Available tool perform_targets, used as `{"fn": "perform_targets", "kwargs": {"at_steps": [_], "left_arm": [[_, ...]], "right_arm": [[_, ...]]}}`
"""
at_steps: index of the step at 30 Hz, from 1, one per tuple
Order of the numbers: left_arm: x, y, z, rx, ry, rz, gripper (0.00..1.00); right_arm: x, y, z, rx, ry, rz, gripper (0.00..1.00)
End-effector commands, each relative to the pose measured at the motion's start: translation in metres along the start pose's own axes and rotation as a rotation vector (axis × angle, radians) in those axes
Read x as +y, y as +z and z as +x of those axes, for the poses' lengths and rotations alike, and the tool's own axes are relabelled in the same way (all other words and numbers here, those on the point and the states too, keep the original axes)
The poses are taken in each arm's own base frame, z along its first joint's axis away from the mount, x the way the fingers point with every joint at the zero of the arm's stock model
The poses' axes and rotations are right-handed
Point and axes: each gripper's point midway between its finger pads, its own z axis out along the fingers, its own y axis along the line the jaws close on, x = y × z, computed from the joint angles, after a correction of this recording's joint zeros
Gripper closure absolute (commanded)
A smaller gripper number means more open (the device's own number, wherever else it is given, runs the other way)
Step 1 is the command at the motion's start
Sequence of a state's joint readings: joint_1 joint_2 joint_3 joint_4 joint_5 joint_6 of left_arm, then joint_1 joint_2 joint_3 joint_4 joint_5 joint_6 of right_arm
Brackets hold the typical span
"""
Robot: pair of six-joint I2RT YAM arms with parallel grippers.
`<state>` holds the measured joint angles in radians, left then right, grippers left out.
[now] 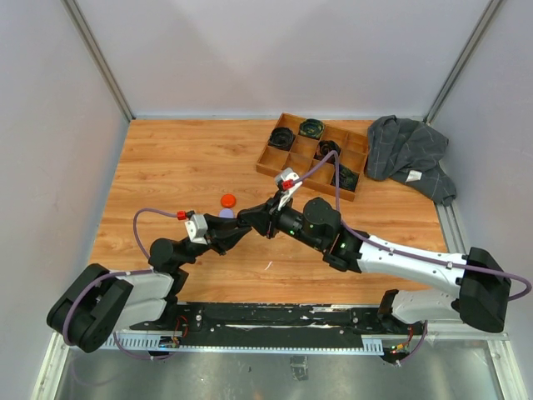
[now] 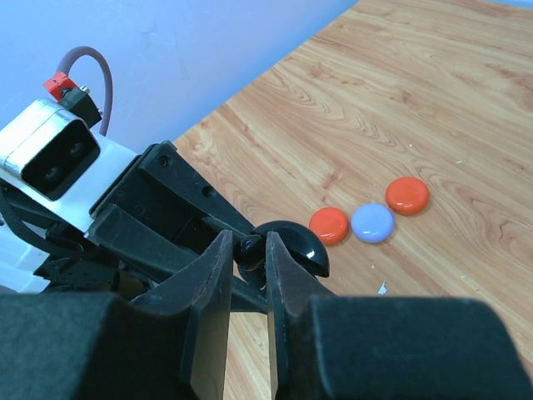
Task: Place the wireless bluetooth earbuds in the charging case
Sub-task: Place the earbud in the charging case.
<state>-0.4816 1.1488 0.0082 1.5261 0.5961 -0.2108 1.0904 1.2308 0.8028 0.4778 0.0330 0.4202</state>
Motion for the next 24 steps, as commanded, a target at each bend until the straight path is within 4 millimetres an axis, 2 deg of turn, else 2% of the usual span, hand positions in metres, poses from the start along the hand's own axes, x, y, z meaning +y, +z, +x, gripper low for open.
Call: {"fn": "perform_targets", "kwargs": {"at_steps": [1,24], "left_arm": [[-0.013,-0.011,-0.015,-0.077,0.052,0.025,0.9],[-0.006,-0.014,-0.018,-0.09,0.052,-0.03,0.89]], "right_arm": [[0.004,0.002,-0.004,-0.058,0.018,-0.005,0.86],[0.004,0.005,0.023,-0.019,0.063,-0.016,0.85]]}}
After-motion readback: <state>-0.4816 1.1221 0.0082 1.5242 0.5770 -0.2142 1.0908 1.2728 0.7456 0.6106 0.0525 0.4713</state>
